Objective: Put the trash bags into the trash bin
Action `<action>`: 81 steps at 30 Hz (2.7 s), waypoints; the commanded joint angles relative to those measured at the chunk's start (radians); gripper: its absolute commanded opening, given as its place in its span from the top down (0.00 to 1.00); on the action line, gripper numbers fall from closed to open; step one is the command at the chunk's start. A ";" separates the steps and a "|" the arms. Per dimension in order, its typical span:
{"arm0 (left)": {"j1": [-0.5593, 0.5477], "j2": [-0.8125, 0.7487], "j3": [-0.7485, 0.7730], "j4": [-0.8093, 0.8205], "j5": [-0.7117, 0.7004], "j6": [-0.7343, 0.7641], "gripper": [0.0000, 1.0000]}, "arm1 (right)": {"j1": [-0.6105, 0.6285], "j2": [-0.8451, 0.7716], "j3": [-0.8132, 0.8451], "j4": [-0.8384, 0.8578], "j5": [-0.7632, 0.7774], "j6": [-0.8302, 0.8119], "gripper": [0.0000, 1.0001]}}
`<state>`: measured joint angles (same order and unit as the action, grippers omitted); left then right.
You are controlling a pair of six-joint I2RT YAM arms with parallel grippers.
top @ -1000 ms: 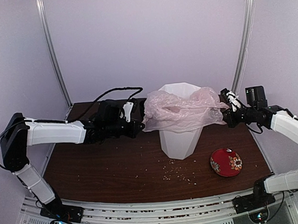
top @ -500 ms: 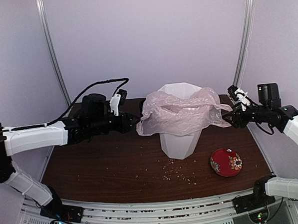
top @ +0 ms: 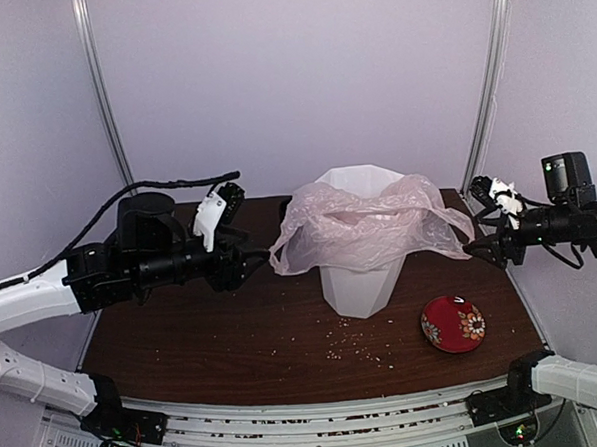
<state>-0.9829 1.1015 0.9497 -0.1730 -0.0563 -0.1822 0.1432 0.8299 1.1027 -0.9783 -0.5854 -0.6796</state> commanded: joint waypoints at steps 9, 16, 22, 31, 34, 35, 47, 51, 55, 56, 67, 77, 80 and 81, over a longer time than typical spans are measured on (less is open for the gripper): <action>-0.128 0.293 0.173 0.085 -0.448 0.277 0.41 | 0.083 0.093 0.090 0.207 -0.004 0.066 0.40; -0.128 0.344 0.176 0.153 -0.467 0.280 0.46 | 0.161 0.095 0.077 0.201 0.012 0.032 0.34; -0.121 0.361 0.190 0.176 -0.469 0.284 0.56 | 0.246 0.102 0.029 0.298 0.208 0.065 0.37; -0.053 0.383 0.197 0.229 -0.426 0.284 0.62 | 0.263 0.097 0.002 0.404 0.332 0.119 0.52; -0.034 0.401 0.202 0.244 -0.400 0.283 0.59 | 0.262 0.104 0.001 0.416 0.329 0.132 0.57; -0.030 0.406 0.204 0.248 -0.388 0.282 0.61 | 0.262 0.107 0.002 0.419 0.329 0.133 0.59; 0.013 0.428 0.231 0.320 -0.366 0.296 1.00 | 0.262 0.184 0.039 0.465 0.344 0.188 0.89; 0.028 0.405 0.231 0.326 -0.365 0.307 1.00 | 0.261 0.199 0.064 0.469 0.349 0.213 0.92; 0.029 0.382 0.226 0.265 -0.292 0.278 0.80 | 0.251 0.145 0.036 0.449 0.286 0.238 0.63; 0.029 0.376 0.219 0.240 -0.279 0.262 0.70 | 0.250 0.121 0.023 0.433 0.261 0.224 0.56; 0.051 0.387 0.244 0.158 -0.006 0.425 0.48 | 0.255 0.176 0.028 0.306 0.201 0.047 0.33; 0.049 0.447 0.288 0.205 -0.249 0.414 0.91 | 0.253 0.247 0.098 0.453 0.263 0.156 0.77; 0.050 0.423 0.307 0.260 -0.272 0.431 1.00 | 0.244 0.269 0.147 0.443 0.277 0.153 0.81; 0.049 0.417 0.315 0.275 -0.276 0.439 1.00 | 0.237 0.280 0.165 0.433 0.274 0.149 0.81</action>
<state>-0.9367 1.5570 1.2205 -0.0071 -0.2577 0.2306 0.3958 1.0897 1.1889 -0.5842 -0.3382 -0.5449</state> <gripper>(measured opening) 0.008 0.196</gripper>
